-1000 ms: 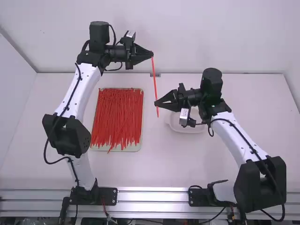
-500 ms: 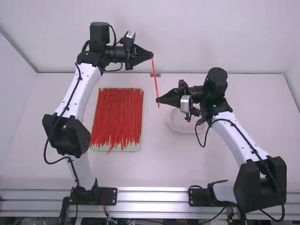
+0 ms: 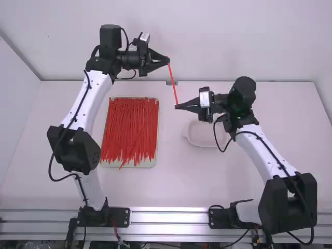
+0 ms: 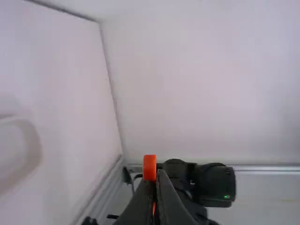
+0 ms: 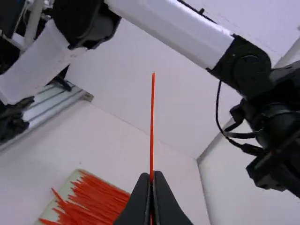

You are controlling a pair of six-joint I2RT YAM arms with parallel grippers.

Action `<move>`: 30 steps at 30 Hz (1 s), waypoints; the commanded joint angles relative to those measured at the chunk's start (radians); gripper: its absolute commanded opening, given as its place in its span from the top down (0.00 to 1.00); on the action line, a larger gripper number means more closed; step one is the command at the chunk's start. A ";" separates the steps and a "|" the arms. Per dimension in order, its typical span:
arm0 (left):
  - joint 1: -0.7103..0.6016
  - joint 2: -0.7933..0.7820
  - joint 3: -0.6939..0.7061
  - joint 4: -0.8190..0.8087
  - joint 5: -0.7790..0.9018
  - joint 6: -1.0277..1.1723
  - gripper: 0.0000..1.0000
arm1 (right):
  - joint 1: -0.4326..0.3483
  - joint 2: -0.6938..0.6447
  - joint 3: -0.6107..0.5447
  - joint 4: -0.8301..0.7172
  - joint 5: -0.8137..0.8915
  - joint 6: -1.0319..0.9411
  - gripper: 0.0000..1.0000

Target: Fasten the cable tie

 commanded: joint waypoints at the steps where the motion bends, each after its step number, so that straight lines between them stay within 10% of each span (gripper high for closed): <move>1: -0.008 -0.005 -0.001 0.029 0.017 0.138 0.98 | 0.026 0.001 -0.002 0.091 0.119 0.405 1.00; 12: -0.008 -0.005 -0.001 0.266 0.042 0.486 0.98 | 0.046 0.001 -0.001 0.423 0.374 1.205 1.00; 30: -0.074 -0.005 -0.001 0.310 0.339 0.983 0.98 | 0.055 0.001 -0.001 0.226 0.472 1.363 1.00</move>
